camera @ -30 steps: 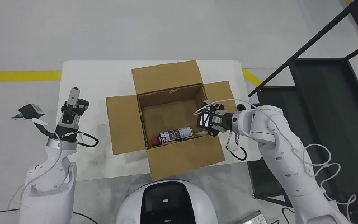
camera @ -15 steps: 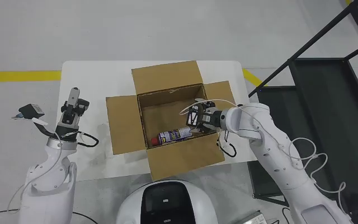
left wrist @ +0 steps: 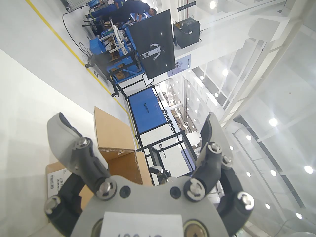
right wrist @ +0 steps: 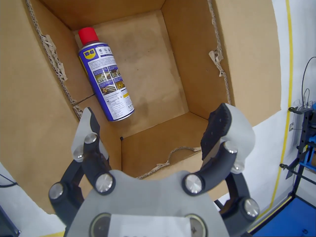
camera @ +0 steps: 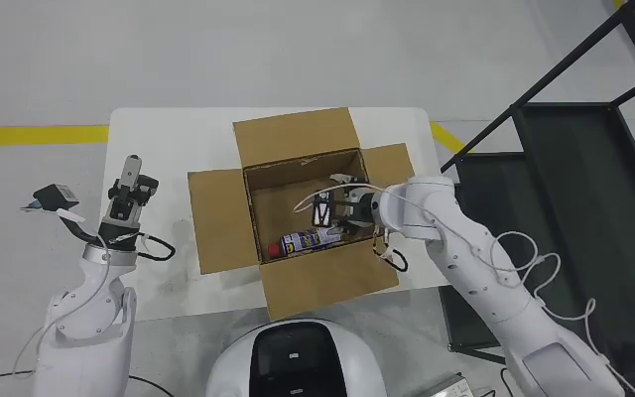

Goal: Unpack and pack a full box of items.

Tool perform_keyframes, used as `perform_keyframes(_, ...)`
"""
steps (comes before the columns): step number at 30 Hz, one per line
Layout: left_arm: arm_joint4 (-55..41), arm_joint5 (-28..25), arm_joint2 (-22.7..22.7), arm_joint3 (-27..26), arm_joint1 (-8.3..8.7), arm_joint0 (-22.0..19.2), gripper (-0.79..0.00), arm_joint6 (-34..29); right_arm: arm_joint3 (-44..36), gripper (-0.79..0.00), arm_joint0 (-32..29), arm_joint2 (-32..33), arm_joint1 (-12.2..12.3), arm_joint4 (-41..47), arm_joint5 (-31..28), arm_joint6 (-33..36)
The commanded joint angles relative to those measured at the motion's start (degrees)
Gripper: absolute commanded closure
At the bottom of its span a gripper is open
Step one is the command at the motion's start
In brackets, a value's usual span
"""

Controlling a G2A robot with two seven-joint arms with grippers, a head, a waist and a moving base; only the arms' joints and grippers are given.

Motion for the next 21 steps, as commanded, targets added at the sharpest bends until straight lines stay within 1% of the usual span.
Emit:
perform_keyframes(1,0.0,0.0,0.0,0.0,0.00,0.0,-0.785,0.0,2.3,-0.785,3.2,-4.5,-0.9,0.1,-0.5,2.4)
perform_keyframes(5,0.0,0.0,0.0,0.0,0.00,0.0,-0.785,0.0,7.6,-0.785,7.9,-11.2,-2.8,1.9,0.5,3.8)
perform_keyframes(9,0.0,0.0,0.0,0.0,0.00,0.0,-0.785,0.0,11.9,-0.785,11.4,-15.4,-4.4,3.3,1.7,3.9)
perform_keyframes(12,0.0,0.0,0.0,0.0,0.00,0.0,-0.785,0.0,15.0,-0.785,13.4,-18.2,-5.5,3.8,2.0,5.9)
perform_keyframes(17,0.0,0.0,0.0,0.0,0.00,0.0,-0.785,0.0,18.7,-0.785,15.7,-21.0,-6.9,4.7,3.4,7.0)
perform_keyframes(21,0.0,0.0,0.0,0.0,0.00,0.0,-0.785,0.0,19.1,-0.785,16.4,-21.0,-7.1,4.5,4.7,7.5)
